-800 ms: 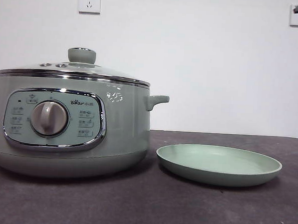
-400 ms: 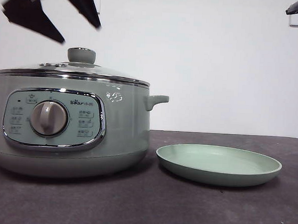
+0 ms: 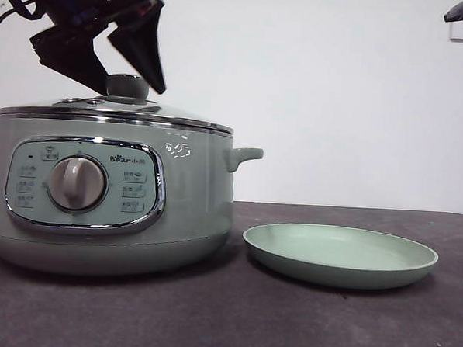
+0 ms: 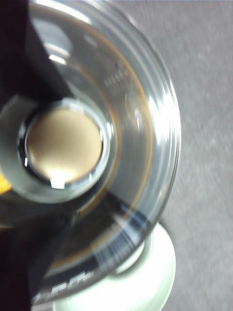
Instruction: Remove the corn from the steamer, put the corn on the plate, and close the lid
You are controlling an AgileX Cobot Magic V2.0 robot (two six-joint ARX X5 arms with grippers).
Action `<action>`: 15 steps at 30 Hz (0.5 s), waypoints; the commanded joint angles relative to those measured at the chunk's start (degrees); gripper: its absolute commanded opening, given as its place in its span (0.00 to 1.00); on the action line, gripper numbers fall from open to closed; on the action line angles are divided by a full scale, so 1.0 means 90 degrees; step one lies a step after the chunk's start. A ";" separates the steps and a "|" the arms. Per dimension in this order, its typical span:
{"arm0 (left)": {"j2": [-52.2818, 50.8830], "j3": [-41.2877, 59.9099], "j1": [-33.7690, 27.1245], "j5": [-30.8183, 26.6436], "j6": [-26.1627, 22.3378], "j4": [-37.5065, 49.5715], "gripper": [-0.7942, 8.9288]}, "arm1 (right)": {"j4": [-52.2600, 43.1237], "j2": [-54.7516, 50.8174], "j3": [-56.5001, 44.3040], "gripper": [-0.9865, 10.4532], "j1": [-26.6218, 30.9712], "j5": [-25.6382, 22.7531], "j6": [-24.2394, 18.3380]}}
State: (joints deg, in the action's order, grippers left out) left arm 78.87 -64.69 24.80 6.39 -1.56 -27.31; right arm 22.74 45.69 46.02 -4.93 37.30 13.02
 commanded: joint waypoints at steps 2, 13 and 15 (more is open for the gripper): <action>0.0080 0.0046 0.0041 -0.0002 -0.0185 -0.0068 0.07 | -0.0044 0.0007 0.0032 0.36 -0.0015 -0.0019 -0.0049; -0.0299 -0.0260 0.0041 -0.0209 -0.0330 0.0289 0.07 | -0.0153 0.0012 0.0041 0.36 -0.0066 0.0027 -0.0015; -0.0481 -0.0457 0.0041 -0.0211 -0.0330 0.0214 0.07 | -0.0160 0.0112 0.0126 0.36 -0.0180 0.0032 0.0000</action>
State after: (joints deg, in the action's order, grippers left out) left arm 77.17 -66.11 24.84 3.86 -3.97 -28.25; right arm 21.82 46.22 46.48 -6.09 37.39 13.04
